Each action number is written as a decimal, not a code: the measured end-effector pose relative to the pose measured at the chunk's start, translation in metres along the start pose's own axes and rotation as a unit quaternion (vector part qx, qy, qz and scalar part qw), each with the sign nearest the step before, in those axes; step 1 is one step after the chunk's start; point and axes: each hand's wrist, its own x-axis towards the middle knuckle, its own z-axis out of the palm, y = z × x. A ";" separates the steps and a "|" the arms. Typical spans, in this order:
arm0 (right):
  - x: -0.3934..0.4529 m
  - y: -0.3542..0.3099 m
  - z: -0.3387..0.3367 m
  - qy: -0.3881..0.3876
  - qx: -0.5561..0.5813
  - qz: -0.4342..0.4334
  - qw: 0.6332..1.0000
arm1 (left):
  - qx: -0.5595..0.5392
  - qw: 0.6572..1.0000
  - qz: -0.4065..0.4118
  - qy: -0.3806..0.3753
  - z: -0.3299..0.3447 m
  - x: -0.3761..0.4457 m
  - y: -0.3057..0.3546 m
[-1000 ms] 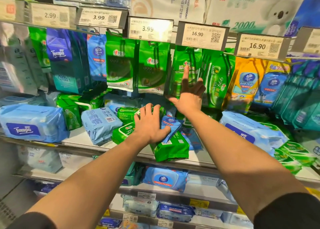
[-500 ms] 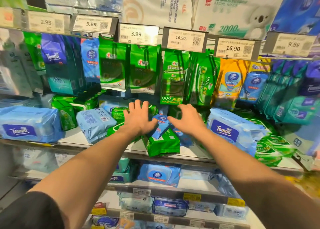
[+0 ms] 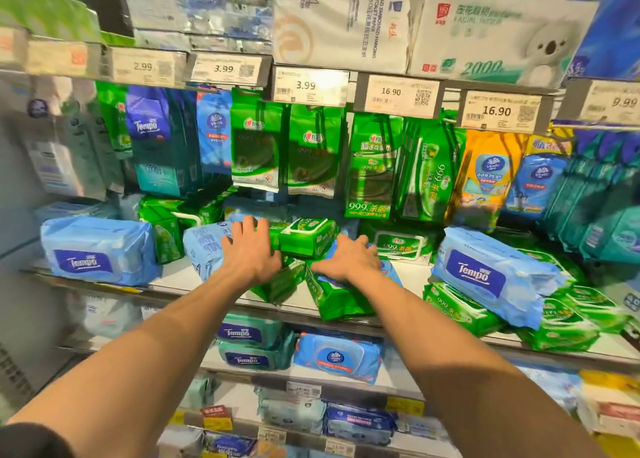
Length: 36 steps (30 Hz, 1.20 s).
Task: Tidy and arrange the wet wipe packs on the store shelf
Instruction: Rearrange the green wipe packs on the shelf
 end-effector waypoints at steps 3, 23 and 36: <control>0.001 0.022 -0.012 -0.029 0.030 0.009 0.999 | 0.002 1.000 -0.001 -0.012 -0.001 -0.002 0.002; -0.065 0.133 -0.108 0.224 -0.064 -0.046 0.971 | -0.044 0.988 0.097 -0.116 0.049 0.002 0.217; -0.058 0.195 -0.116 0.347 -0.004 -0.059 0.936 | 0.104 0.966 -0.049 -0.231 0.104 0.000 0.255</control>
